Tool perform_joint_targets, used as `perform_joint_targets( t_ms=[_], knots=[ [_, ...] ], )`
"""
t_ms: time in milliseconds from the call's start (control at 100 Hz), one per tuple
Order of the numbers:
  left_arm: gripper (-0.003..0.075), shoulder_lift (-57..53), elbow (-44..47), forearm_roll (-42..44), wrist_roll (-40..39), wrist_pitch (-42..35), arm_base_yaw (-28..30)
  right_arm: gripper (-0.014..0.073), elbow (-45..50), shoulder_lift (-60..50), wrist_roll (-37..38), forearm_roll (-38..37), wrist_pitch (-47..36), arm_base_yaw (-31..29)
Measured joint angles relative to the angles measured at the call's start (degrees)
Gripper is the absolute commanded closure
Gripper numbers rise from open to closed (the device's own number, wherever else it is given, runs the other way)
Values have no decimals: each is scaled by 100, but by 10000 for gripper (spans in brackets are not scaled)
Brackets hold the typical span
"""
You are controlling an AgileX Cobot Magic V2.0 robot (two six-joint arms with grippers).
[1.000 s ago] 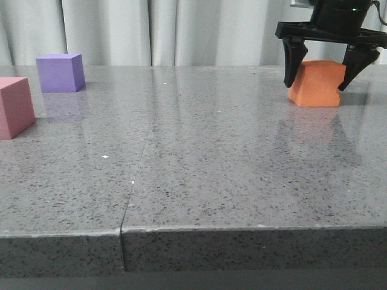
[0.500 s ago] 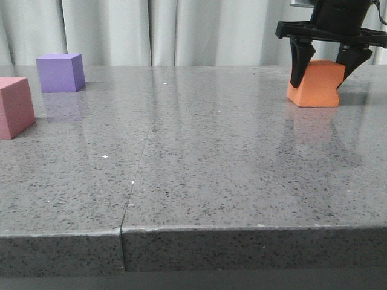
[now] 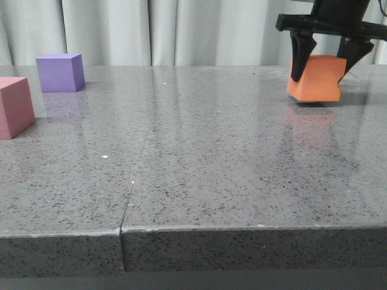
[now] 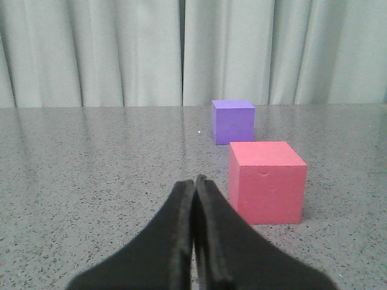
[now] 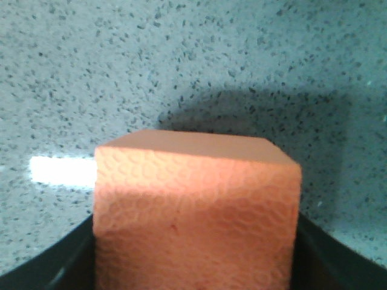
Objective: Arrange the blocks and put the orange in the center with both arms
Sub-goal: 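Carry the orange cube with the right gripper toward the table center and set it down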
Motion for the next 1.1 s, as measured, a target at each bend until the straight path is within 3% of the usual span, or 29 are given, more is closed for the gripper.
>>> perform_joint_targets(
  t_ms=[320,710,1100],
  knots=[
    [741,0,0,0,0,0,0,192,-896,0,849,-10,99,557],
    [741,0,0,0,0,0,0,192,-932,0,1600,-29,109,1637],
    [741,0,0,0,0,0,0,192,-939,415,1845,-29,118,1995]
  ],
)
